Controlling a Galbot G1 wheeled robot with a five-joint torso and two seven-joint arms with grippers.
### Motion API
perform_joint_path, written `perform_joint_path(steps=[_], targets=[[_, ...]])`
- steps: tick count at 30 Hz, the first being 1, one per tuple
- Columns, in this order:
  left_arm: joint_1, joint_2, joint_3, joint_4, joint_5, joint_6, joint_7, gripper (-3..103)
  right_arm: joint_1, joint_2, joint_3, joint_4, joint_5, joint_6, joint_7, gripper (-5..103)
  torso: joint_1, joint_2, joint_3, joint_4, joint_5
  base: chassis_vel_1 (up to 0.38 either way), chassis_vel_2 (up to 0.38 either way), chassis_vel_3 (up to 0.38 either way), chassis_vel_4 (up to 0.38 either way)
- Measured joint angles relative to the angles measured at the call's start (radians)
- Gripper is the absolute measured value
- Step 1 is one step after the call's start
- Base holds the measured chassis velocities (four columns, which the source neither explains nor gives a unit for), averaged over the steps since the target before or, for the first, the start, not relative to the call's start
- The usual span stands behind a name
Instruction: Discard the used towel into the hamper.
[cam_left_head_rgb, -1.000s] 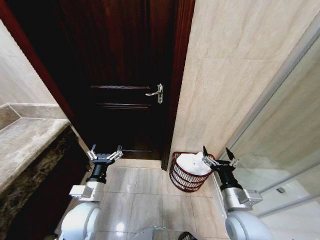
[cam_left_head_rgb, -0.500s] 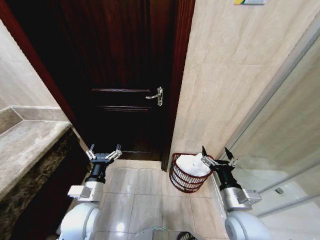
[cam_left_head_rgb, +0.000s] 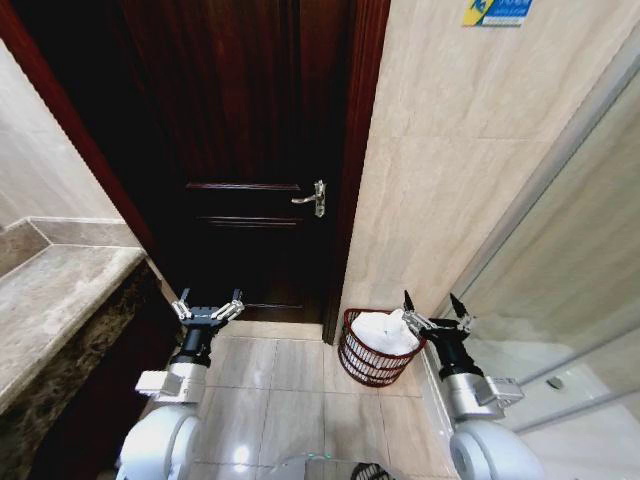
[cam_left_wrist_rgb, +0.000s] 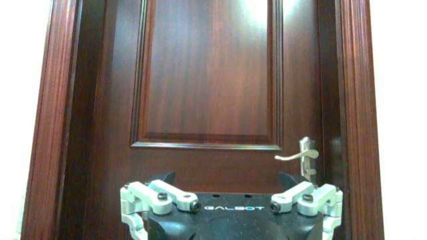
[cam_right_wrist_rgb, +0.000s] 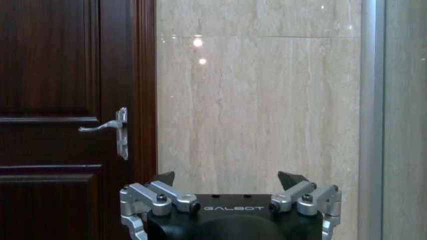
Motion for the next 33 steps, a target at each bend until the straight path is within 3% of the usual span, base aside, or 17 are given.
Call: perform_joint_path(steps=[18, 33], targets=[[0.0, -0.001, -0.004, 0.01, -0.01, -0.007, -0.009, 100, 0.002, 0.0, -0.009, 0.002, -0.006, -0.009, 0.001, 100, 0.041, 0.091, 0.049, 0.0, 0.0, 0.0, 0.0, 0.0, 0.0], [0.014, 0.001, -0.013, 0.022, -0.022, -0.048, -0.013, 100, 0.004, -0.007, -0.013, 0.023, -0.007, -0.064, 0.006, 100, 0.044, 0.097, 0.053, 0.0, 0.0, 0.0, 0.0, 0.0, 0.0]])
